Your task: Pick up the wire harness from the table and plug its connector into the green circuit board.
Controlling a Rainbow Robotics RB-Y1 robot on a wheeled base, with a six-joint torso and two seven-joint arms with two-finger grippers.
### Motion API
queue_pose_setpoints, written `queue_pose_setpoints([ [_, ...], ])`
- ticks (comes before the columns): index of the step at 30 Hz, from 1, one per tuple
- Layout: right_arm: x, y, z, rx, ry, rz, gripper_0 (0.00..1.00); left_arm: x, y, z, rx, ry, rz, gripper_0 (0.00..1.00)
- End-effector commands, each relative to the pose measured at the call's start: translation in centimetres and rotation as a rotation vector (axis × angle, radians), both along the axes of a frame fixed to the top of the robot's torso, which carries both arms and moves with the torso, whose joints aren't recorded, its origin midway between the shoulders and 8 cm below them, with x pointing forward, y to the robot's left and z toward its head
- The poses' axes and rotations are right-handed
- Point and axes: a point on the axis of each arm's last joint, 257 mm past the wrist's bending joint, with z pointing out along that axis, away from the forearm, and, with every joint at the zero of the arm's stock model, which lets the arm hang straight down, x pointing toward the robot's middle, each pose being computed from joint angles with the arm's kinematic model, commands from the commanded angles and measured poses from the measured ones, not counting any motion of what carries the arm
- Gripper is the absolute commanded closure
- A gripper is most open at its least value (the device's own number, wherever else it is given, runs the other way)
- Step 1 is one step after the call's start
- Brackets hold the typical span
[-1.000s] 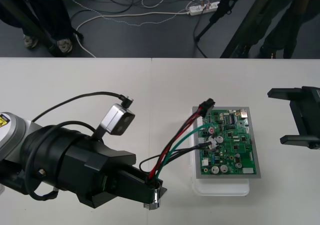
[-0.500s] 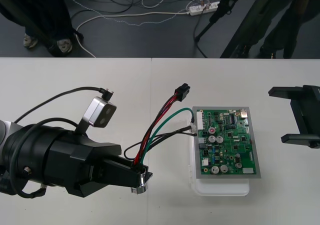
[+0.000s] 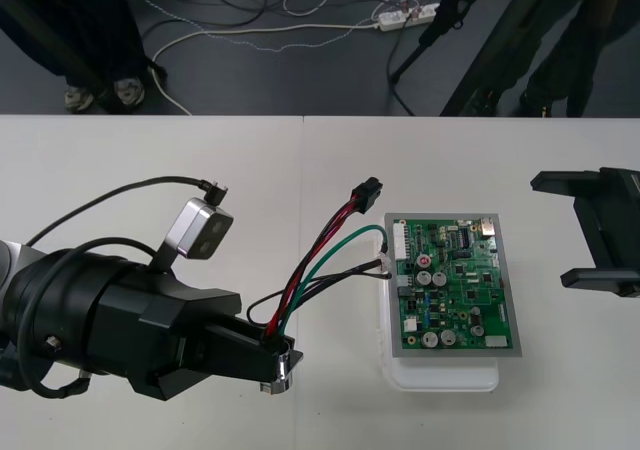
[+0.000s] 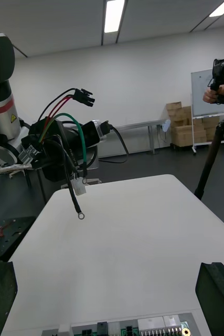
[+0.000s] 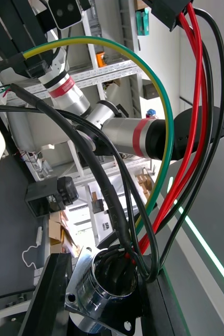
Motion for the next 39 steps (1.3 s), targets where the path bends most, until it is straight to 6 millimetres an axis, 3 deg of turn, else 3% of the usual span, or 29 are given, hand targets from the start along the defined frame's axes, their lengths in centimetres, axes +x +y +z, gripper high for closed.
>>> queue_pose_setpoints([
  [1, -0.1, 1.7, 1.4, 0.019, 0.074, 0.090, 0.00, -1.7, 1.0, -0.1, 0.024, -0.113, -0.054, 1.00],
  [8, 0.7, 3.4, 1.5, 0.039, 0.119, 0.143, 0.00, -2.3, 0.8, 0.1, 0.019, -0.103, -0.084, 1.00],
  [18, 2.4, 6.2, 3.2, 0.101, 0.104, 0.182, 0.00, -2.7, 0.6, 0.5, 0.003, -0.114, -0.108, 1.00],
  [32, 1.6, 8.1, 6.3, 0.136, 0.133, 0.280, 0.00, -2.9, 0.3, 0.6, -0.012, -0.124, -0.113, 1.00],
  [39, 1.1, 10.2, 7.4, 0.200, 0.139, 0.335, 0.00, -2.9, 0.3, 0.6, -0.012, -0.122, -0.112, 1.00],
])
